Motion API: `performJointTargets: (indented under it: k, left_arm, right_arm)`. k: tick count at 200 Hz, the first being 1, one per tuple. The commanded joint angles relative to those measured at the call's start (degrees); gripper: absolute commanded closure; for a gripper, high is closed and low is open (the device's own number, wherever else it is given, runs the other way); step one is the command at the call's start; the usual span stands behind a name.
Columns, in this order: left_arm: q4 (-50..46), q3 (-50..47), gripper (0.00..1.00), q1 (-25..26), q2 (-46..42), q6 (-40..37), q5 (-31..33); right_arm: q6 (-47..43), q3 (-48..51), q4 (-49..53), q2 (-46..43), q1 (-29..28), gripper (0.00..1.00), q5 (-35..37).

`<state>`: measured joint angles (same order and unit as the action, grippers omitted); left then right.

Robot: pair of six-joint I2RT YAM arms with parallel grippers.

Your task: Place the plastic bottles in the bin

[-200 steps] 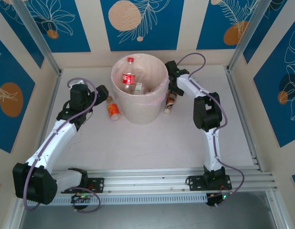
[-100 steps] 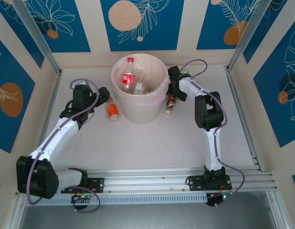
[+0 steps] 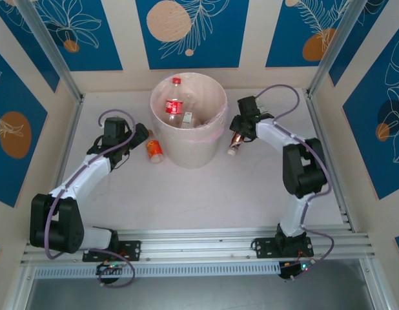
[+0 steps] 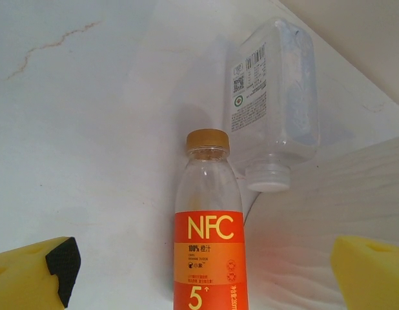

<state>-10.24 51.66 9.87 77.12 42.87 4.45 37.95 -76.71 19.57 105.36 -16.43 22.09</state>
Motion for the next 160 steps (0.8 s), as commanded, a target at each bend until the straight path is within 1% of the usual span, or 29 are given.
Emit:
performJointTargets:
  k: [1,29,66,82,119,160]
  left_arm:
    - [0.8,-0.4,0.0,-1.0,0.6,1.0,-1.2]
    - [0.9,-0.4,0.0,-1.1,0.7,1.1,-1.5]
    - [0.7,-0.4,0.0,-1.3,0.6,1.3,-1.9]
    - [0.6,-0.5,0.0,-1.4,0.5,1.5,-2.1]
    - [0.7,-0.8,0.0,-1.7,0.8,2.0,-2.9]
    - [1.0,-0.7,0.0,-2.2,1.2,2.7,-4.4]
  right_arm:
    - [0.8,4.7,-8.6,-7.0,0.2,0.52,0.2]
    - [0.1,8.9,-11.1,-14.1,0.2,0.53,1.2]
    - [-1.5,11.8,-12.2,-23.5,-0.2,0.53,4.9]
    - [-2.6,12.9,-13.2,-27.6,-0.1,0.54,4.9]
    - [-4.4,12.6,-14.8,-34.5,-0.5,0.54,-0.9]
    - [-7.9,7.1,-16.4,-37.0,-2.9,0.54,-7.5]
